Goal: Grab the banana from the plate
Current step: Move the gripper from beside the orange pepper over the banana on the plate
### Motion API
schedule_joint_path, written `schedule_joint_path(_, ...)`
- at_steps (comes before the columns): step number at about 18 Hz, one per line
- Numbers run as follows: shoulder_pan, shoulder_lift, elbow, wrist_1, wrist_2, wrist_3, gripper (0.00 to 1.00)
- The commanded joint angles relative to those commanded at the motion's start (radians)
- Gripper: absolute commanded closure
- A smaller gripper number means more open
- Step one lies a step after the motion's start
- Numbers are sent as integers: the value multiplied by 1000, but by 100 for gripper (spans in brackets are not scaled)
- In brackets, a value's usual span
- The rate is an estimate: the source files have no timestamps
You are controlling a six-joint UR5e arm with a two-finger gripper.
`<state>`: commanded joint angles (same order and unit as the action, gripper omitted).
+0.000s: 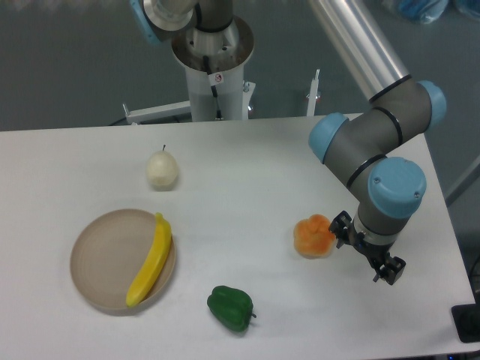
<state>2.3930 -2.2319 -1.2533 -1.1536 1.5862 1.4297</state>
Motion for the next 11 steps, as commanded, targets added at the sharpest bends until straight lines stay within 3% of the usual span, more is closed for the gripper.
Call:
schedule_joint_path(8, -50, 15, -8, -2, -8, -17, 0)
schedule_joint_path(11, -118, 61, -49, -5, -29, -142, 0)
